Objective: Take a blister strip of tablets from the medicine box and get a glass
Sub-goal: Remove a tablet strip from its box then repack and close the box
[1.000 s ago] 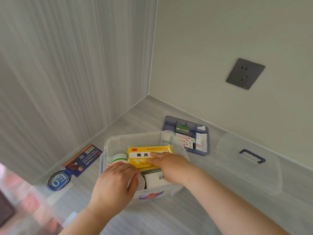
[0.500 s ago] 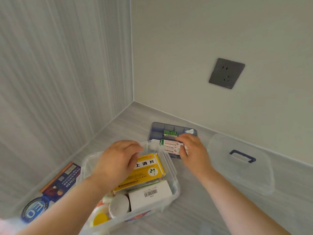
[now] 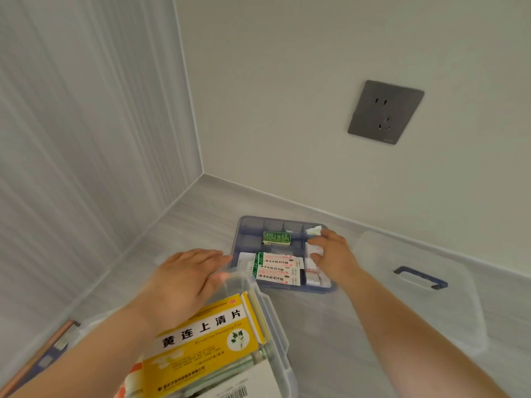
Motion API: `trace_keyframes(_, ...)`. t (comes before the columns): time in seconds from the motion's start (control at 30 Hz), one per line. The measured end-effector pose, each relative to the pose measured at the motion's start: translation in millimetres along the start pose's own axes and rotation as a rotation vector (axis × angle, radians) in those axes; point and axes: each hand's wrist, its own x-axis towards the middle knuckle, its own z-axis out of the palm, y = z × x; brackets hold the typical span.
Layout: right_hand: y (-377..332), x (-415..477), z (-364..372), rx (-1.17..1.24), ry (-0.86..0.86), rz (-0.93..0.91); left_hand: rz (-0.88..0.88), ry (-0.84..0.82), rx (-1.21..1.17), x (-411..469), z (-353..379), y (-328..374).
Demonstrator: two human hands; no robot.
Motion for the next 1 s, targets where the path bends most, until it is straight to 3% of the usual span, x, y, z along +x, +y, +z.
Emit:
trace_keyframes(0.17,8,8,10,0.164,0.123,0.083,-0.258,-0.054,-0.756,26,-9,-8)
trace_keyframes(0.3,8,14,12,0.433,0.179,0.239,-0.467,-0.205,-0.926,75,-7,-16)
trace_keyframes(0.4,9,20,4,0.492,0.115,0.386,-0.559,-0.338,-0.944,101,-2,-12)
trace_keyframes(0.53,14,24,-7,0.626,-0.005,0.436,-0.590,-0.440,-0.984,118,9,-8)
trace_keyframes(0.7,12,16,-24,0.952,-0.111,0.482,-0.663,-0.315,-1.132,121,13,-10)
trace_keyframes(0.87,1,1,-55,1.003,-0.097,0.325,-0.562,-0.154,-1.177,111,-20,-9)
trace_keyframes(1.0,-23,-23,-97,1.049,-0.079,0.169,-0.449,0.107,-1.167,83,-72,-4)
